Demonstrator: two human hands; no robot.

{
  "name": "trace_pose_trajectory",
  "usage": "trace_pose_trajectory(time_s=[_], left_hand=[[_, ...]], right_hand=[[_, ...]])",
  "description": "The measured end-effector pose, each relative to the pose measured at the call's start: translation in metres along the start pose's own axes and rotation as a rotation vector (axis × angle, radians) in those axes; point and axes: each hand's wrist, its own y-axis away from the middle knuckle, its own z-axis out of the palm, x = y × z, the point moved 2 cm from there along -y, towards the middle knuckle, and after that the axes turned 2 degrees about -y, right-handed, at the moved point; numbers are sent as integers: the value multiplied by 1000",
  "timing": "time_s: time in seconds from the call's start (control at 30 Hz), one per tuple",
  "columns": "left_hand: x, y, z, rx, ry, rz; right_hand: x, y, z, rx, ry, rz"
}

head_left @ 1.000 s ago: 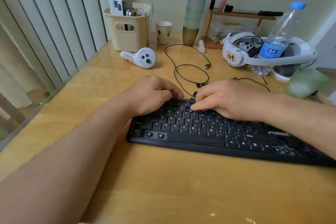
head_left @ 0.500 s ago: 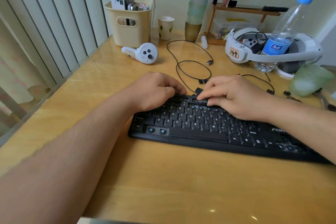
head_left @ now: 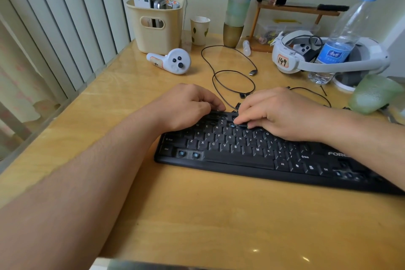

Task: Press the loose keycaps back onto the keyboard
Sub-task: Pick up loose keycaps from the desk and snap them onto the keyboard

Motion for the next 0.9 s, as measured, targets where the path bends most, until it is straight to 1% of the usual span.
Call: trace_pose_trajectory(time_s=[0.1,0.2,0.33,0.5,0.57,0.67,0.83,0.9], left_hand=[[0,0,1,3,2,-4],[0,1,0,3,3,-7],[1,1,0,-7,1,-8],[1,2,0,-21,8,-11],[1,1,0,-24,10,-10],[0,1,0,-25,12,-9],[-2,1,0,-19,22,-5],[-2,1,0,-20,16,-4]], right_hand=[[0,0,1,7,65,-43],[-1,0,1,-31,58,-17],[-1,-2,0,-114,-155,195],[-2,-5,2,-129,-310,415],[-6,-7,-4,-143,-317,473],[-11,-10,-12,-124,-300,505],[-17,-11,-16,-146,-200,586],[-20,-10,-15,-122,-236,604]])
